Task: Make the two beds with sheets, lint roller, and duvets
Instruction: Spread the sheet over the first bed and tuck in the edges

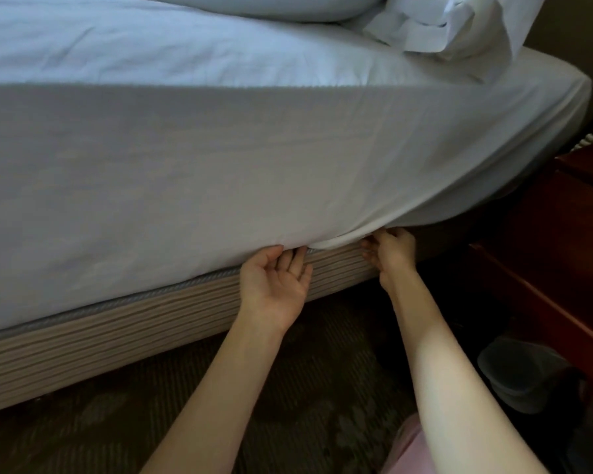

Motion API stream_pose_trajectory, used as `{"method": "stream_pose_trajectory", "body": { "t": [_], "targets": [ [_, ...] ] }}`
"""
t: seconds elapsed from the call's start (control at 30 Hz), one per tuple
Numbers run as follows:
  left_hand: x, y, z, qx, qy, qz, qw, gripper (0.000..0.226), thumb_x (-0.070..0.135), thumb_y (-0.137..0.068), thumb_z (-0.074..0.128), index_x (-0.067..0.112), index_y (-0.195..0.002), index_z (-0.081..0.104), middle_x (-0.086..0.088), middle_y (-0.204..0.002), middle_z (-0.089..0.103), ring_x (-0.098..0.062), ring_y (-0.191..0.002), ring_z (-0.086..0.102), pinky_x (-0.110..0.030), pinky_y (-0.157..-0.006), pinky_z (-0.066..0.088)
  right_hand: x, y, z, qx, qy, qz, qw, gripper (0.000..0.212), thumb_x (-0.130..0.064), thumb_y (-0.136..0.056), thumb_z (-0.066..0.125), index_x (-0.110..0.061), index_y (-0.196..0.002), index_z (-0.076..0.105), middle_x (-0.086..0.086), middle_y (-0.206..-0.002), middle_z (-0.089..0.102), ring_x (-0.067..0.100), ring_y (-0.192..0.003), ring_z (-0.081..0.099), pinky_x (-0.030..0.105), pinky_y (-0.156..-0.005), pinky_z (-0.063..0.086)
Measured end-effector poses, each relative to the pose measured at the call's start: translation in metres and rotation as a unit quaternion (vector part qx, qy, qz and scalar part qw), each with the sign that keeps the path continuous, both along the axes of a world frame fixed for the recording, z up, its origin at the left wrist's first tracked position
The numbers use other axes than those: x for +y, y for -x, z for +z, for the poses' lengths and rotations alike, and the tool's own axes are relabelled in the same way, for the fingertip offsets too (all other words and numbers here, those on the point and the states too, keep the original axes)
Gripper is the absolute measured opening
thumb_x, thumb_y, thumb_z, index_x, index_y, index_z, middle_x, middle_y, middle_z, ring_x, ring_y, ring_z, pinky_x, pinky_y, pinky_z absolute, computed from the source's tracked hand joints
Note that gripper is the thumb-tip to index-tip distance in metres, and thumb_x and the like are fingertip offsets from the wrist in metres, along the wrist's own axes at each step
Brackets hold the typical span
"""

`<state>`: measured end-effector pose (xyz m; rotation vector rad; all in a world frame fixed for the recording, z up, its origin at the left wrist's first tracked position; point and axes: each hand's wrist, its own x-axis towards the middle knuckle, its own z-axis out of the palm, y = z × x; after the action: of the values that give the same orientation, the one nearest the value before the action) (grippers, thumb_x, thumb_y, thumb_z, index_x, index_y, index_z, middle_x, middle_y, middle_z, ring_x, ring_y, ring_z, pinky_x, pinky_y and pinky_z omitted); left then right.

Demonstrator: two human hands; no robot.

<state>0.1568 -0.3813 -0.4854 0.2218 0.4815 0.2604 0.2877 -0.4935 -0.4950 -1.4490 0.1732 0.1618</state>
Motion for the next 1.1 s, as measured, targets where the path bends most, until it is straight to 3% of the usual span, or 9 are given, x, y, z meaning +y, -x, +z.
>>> {"method": "stream_pose_trajectory", "body": {
  "t": [0.07,0.17,0.33,0.53,0.67,0.8,0.9,1.0,1.1],
  "targets": [
    [0.000,0.000,0.000,0.000,0.001,0.001,1.000,0.022,0.007,-0.089,0.041,0.012,-0.097,0.061,-0.009,-0.125,0.061,-0.024,-0.123,0.052,-0.040,-0.112,0.026,0.001,-0.005,-0.001,-0.038,0.058,-0.009,0.998,0.017,-0.007,-0.094,0.051,-0.010,-0.077,0.053,0.008,-0.078,0.056,0.010,-0.056,0.054,0.019,-0.048,0.044],
    [0.002,0.001,0.000,-0.003,0.004,-0.005,1.000,0.022,0.007,-0.089,0.041,0.012,-0.097,0.061,-0.010,-0.125,0.061,-0.025,-0.123,0.052,-0.041,-0.113,0.026,-0.001,-0.007,-0.003,-0.091,0.231,-0.041,0.968,0.017,-0.012,-0.094,0.047,-0.003,-0.092,0.061,0.010,-0.091,0.059,0.023,-0.084,0.057,0.028,-0.072,0.044],
    [0.002,0.001,0.000,-0.003,0.006,-0.006,1.000,0.022,0.007,-0.089,0.042,0.011,-0.099,0.061,-0.010,-0.125,0.061,-0.025,-0.119,0.054,-0.040,-0.112,0.028,-0.003,-0.012,-0.015,-0.048,0.420,-0.028,0.906,0.038,-0.028,-0.096,0.039,-0.001,-0.105,0.063,0.021,-0.113,0.063,0.036,-0.102,0.060,0.036,-0.080,0.047],
    [0.004,0.004,0.005,0.004,0.022,-0.002,1.000,0.024,0.005,-0.091,0.040,0.009,-0.102,0.060,-0.013,-0.127,0.059,-0.029,-0.124,0.051,-0.041,-0.112,0.027,0.008,-0.012,-0.015,-0.007,0.392,-0.045,0.919,0.039,-0.029,-0.097,0.036,-0.004,-0.116,0.059,0.021,-0.122,0.059,0.036,-0.109,0.057,0.037,-0.085,0.045],
    [0.003,0.001,0.007,0.005,0.027,0.009,1.000,0.022,0.003,-0.091,0.040,0.007,-0.100,0.060,-0.015,-0.128,0.058,-0.030,-0.125,0.050,-0.040,-0.111,0.030,-0.001,-0.009,-0.019,0.000,0.308,-0.076,0.948,0.036,-0.026,-0.093,0.046,-0.001,-0.116,0.058,0.021,-0.122,0.059,0.036,-0.108,0.057,0.037,-0.087,0.046],
    [0.000,-0.001,0.005,0.009,0.019,0.017,1.000,0.023,0.003,-0.091,0.040,0.008,-0.100,0.060,-0.014,-0.128,0.058,-0.029,-0.124,0.051,-0.039,-0.112,0.031,-0.008,0.002,-0.005,-0.087,0.232,-0.159,0.956,0.037,-0.013,-0.082,0.064,-0.003,-0.115,0.050,0.016,-0.115,0.062,0.030,-0.104,0.060,0.030,-0.087,0.047],
    [-0.002,-0.002,0.004,0.010,0.015,0.020,1.000,0.023,0.004,-0.091,0.039,0.009,-0.100,0.060,-0.012,-0.130,0.057,-0.027,-0.124,0.051,-0.038,-0.113,0.029,-0.009,-0.003,0.001,-0.129,0.226,-0.079,0.962,0.038,-0.018,-0.083,0.066,-0.006,-0.118,0.055,0.013,-0.111,0.064,0.027,-0.098,0.063,0.036,-0.088,0.050],
    [-0.003,0.000,0.004,0.008,0.016,0.018,1.000,0.023,0.004,-0.091,0.039,0.009,-0.101,0.059,-0.011,-0.131,0.056,-0.027,-0.124,0.051,-0.039,-0.114,0.027,-0.004,-0.007,-0.003,-0.074,0.213,0.037,0.973,0.015,-0.023,-0.094,0.054,-0.009,-0.094,0.058,0.008,-0.082,0.060,0.019,-0.061,0.057,0.035,-0.061,0.049],
    [-0.003,0.002,0.004,0.008,0.015,0.010,1.000,0.022,0.004,-0.091,0.039,0.009,-0.101,0.059,-0.010,-0.131,0.056,-0.027,-0.124,0.051,-0.040,-0.114,0.026,0.003,-0.007,-0.005,-0.089,0.213,0.050,0.972,0.024,-0.020,-0.099,0.043,-0.019,-0.075,0.044,0.009,-0.076,0.053,0.012,-0.057,0.045,0.022,-0.051,0.040]
  ]
}}
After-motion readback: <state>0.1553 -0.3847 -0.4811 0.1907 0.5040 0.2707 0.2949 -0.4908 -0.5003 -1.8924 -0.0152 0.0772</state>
